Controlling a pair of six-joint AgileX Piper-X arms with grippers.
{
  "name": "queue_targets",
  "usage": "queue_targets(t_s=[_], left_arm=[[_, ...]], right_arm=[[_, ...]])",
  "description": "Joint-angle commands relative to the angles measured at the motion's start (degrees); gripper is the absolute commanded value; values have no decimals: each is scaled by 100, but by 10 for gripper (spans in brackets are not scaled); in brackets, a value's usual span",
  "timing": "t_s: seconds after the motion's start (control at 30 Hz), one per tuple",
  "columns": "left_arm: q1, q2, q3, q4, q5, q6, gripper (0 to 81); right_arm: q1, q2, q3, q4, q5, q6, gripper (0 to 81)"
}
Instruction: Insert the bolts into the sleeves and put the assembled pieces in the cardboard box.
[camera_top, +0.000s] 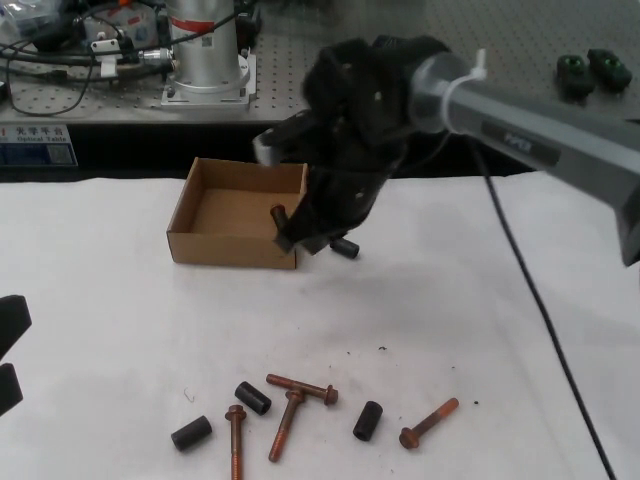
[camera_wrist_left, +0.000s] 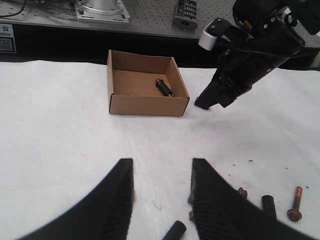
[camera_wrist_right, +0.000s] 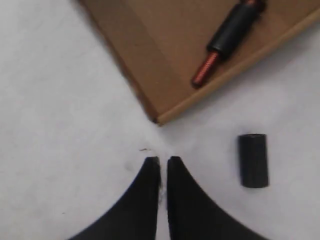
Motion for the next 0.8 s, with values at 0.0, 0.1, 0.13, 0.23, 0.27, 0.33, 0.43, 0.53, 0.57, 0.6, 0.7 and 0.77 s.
queue_targets(t_s=[0.0, 0.1, 0.13, 0.23, 0.27, 0.33, 0.43, 0.53, 0.57, 0.6, 0.7, 0.77], left_arm=[[22, -43, -24, -30, 11, -50, 281], [22, -43, -24, -30, 11, -50, 281], [22, -43, -24, -30, 11, -50, 281], [22, -43, -24, -30, 11, -50, 281], [22, -43, -24, -30, 11, -50, 281], [22, -43, -24, -30, 19, -50, 281], [22, -43, -24, -30, 49, -50, 281], [22, -43, -24, -30, 61, -50, 281], [22, -43, -24, -30, 71, -50, 281], [22, -43, -24, -30, 109, -50, 281], [22, -43, -24, -30, 240, -50, 281], [22, -43, -24, -30, 313, -50, 281]], right_arm=[[-128, -124, -65, -196, -14, -216, 52], [-195, -124, -65, -351, 9, -325, 13], [-212, -124, -65, -414, 31, -324, 59], [-246, -93, -65, -604, 298, -324, 213], [-259, -72, -65, -653, 400, -324, 251], [-290, 0, -65, -648, 402, -276, 260], [-290, 88, -65, -581, 402, -239, 256], [-305, 177, -65, -649, 402, -251, 256], [-305, 212, -65, -684, 402, -251, 256], [-318, 247, -65, -698, 412, -251, 256], [-352, 334, -65, -714, 412, -251, 256], [-380, 366, -65, -740, 506, -251, 256]])
